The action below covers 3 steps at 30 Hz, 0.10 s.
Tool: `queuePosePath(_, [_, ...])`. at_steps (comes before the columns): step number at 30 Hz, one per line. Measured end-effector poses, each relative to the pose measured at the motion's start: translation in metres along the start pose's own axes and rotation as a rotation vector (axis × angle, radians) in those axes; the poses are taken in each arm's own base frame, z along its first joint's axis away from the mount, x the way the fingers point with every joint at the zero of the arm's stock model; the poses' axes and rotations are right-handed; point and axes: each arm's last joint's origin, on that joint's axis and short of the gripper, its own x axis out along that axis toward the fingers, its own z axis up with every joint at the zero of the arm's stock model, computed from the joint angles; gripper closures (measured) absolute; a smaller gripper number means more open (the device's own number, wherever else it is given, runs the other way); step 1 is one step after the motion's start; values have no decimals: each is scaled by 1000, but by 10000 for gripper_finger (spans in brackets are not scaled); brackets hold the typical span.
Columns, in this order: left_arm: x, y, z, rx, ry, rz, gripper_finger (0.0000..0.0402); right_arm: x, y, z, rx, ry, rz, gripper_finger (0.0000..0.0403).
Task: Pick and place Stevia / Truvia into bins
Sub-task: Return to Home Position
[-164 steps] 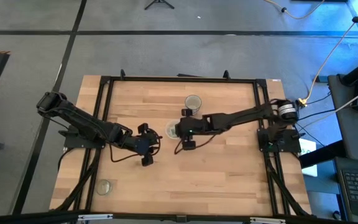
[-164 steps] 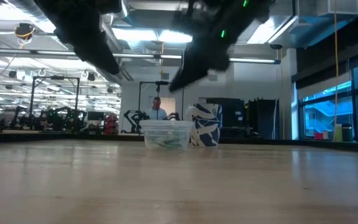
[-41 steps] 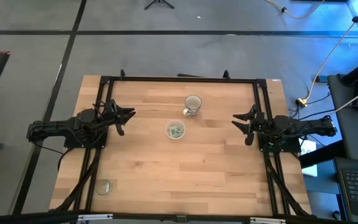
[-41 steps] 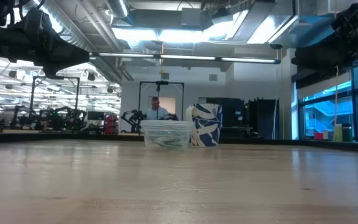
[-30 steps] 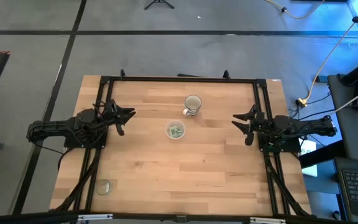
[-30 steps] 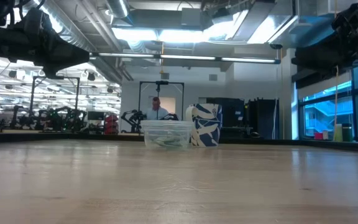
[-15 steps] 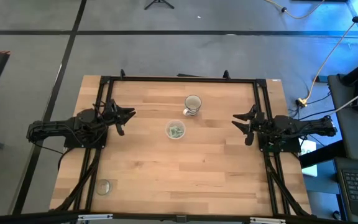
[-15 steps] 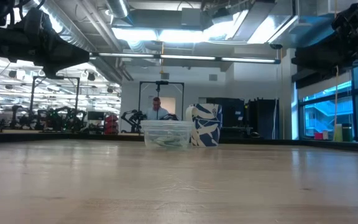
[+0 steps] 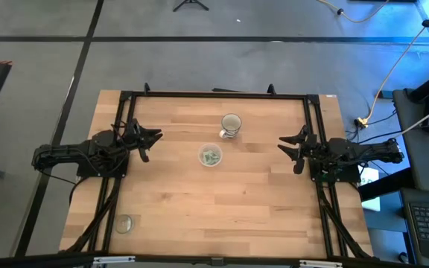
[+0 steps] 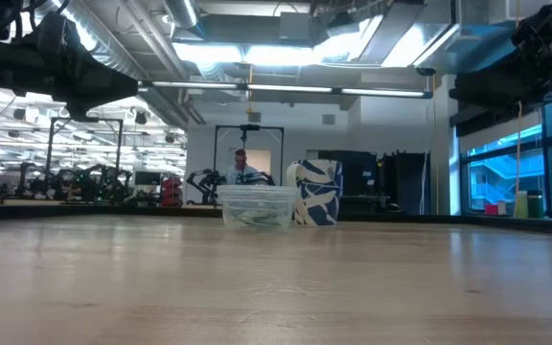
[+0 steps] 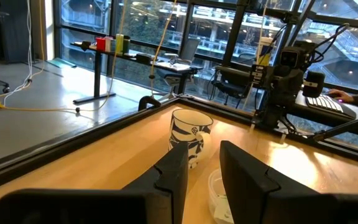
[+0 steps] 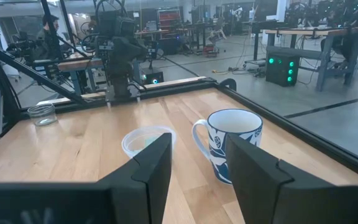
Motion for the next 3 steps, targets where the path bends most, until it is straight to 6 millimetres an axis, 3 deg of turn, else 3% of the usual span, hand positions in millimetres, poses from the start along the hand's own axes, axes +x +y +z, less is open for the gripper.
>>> queuePosePath(3, [0, 0, 0, 0, 0, 0, 313, 0, 0, 0, 0, 0, 0, 249])
